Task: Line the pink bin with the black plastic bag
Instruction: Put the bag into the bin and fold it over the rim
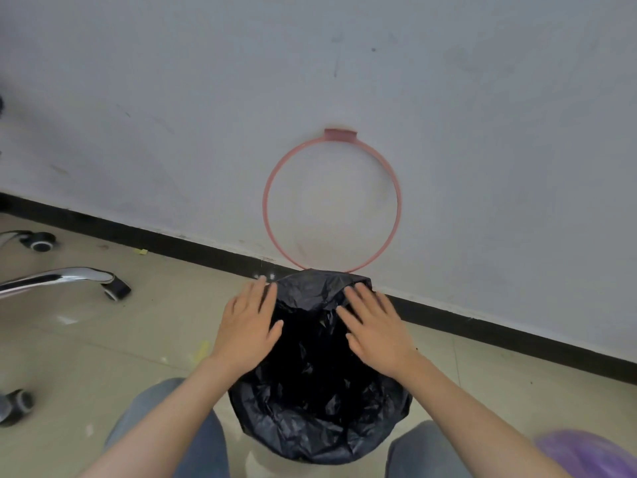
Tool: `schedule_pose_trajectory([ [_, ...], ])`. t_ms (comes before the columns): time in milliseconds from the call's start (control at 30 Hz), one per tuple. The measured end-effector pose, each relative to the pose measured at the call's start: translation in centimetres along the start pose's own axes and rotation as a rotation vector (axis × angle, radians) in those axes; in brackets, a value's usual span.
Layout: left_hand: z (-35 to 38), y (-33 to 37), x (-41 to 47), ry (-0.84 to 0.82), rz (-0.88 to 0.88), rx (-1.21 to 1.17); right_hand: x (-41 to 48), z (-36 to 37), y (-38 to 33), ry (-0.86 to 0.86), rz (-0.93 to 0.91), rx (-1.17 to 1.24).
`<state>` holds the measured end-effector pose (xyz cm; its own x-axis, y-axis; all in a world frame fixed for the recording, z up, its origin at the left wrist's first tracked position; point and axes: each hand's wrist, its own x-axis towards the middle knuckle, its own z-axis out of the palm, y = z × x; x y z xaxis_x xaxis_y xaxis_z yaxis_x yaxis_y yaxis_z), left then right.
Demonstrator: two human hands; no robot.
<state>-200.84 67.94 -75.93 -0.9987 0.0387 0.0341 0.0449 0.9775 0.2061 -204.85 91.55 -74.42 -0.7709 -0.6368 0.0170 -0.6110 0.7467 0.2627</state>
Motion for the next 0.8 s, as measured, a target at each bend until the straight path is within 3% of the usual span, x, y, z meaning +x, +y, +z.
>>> schedule_pose_trajectory([
  [100, 0.1, 0.8, 0.1, -0.074, 0.05, 0.117, 1.9, 0.9, -0.5, -0.194, -0.4, -0.236],
  [133, 0.1, 0.9, 0.1, -0.108, 0.018, 0.09, 2.7, 1.1, -0.6, -0.286, -0.45, -0.289],
  [333, 0.7, -0.7, 0.3, -0.198, 0.001, 0.061, 7.0, 2.3, -1.0, -0.387, -0.322, -0.496],
  [500, 0.8, 0.0, 0.1, -0.131, 0.043, 0.134, 5.3, 1.0, -2.1, -0.339, -0.215, -0.169],
  [633, 0.9, 1.2, -0.3, -0.075, 0.233, 0.281, 0.5, -0.7, -0.9, -0.419, -0.242, 0.058],
  [700, 1.4, 1.9, -0.7, -0.23, 0.344, 0.366, -1.8, -0.6, -0.4, -0.6, -0.232, 0.065],
  [800, 1.4, 2.7, -0.9, -0.593, 0.193, 0.531, -3.0, -0.2, 0.0, -0.877, -0.168, 0.015],
])
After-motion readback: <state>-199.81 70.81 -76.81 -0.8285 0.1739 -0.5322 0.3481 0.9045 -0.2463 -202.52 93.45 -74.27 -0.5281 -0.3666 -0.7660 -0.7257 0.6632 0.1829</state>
